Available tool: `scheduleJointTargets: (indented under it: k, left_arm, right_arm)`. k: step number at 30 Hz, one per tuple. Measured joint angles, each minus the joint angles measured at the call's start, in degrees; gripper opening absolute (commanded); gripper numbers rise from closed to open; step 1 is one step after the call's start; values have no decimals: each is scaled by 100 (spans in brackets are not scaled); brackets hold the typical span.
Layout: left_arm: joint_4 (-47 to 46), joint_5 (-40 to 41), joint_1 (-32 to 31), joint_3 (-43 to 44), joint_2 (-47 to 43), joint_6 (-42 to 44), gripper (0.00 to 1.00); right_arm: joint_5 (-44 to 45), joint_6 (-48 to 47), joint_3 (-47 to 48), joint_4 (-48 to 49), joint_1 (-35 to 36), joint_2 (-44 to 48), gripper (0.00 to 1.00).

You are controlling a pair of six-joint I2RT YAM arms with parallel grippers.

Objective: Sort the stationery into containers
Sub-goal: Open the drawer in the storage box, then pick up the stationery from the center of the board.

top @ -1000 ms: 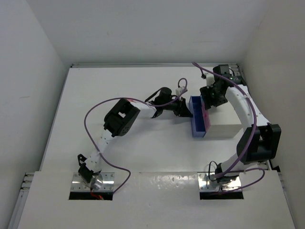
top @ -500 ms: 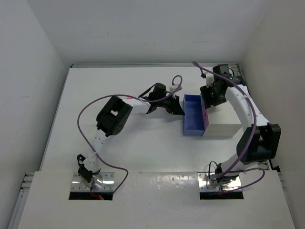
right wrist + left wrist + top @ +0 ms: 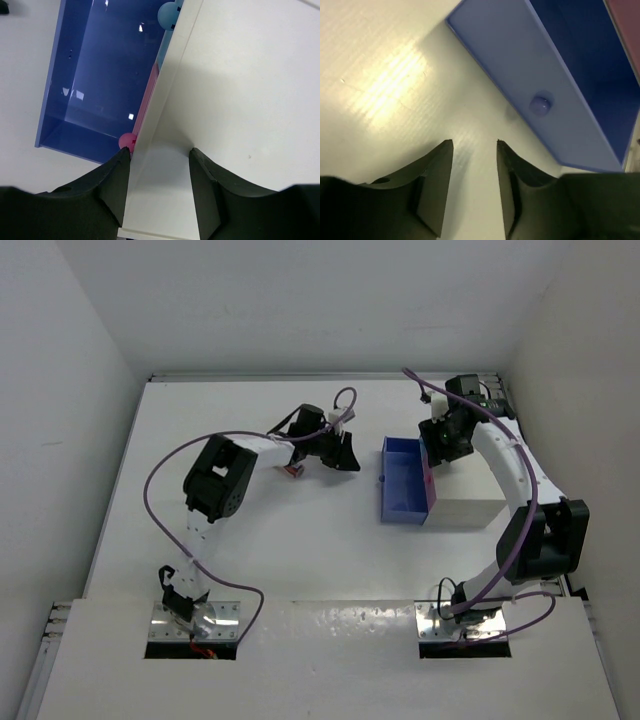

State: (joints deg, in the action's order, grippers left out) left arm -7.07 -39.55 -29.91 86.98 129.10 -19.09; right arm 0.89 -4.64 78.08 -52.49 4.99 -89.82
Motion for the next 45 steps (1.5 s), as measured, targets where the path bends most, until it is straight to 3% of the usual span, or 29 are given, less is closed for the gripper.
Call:
scheduleJointTargets:
  k: [2, 7, 13, 15, 23, 28, 32, 33, 34, 39, 45]
  left_arm:
    - [125, -9, 2, 0, -28, 66, 56]
    - [763, -52, 44, 184, -354, 675, 59]
    - [2461, 125, 323, 2159, -627, 2177, 61]
    - [2680, 149, 629, 2245, -977, 2188, 61]
    - [1915, 254, 2586, -533, -2702, 739, 66]
    - [2039, 407, 2868, -739, -2745, 437, 67]
    - [2208, 472, 2999, -772, -3018, 450, 69]
    - [2260, 501, 3071, -802, -3132, 468, 84]
    - [2319, 538, 3158, -837, -3270, 509, 85]
    - [2686, 750, 3740, -975, -3908, 553, 87]
    - [3018, 811, 4457, -1475, -4522, 667, 87]
  right_arm:
    - [-2, 0, 0, 0, 0, 0, 49]
    - [-7, -2, 7, -2, 0, -11, 49]
    - [-96, -33, 92, -72, -15, -63, 52]
    - [-201, -44, 133, -72, -39, -76, 53]
    - [-807, -37, 1661, -219, 280, -455, 53]
    - [-1132, -22, 2387, -11, 1099, -807, 53]
    - [-1239, 96, 2889, 179, 1843, -1633, 53]
    - [-1235, 149, 3097, 214, 2015, -1941, 53]
    - [-1198, 221, 3322, 299, 2179, -2315, 54]
    - [-994, 588, 4249, 605, 2828, -3860, 66]
    - [-896, 872, 4271, 975, 3425, -4400, 74]
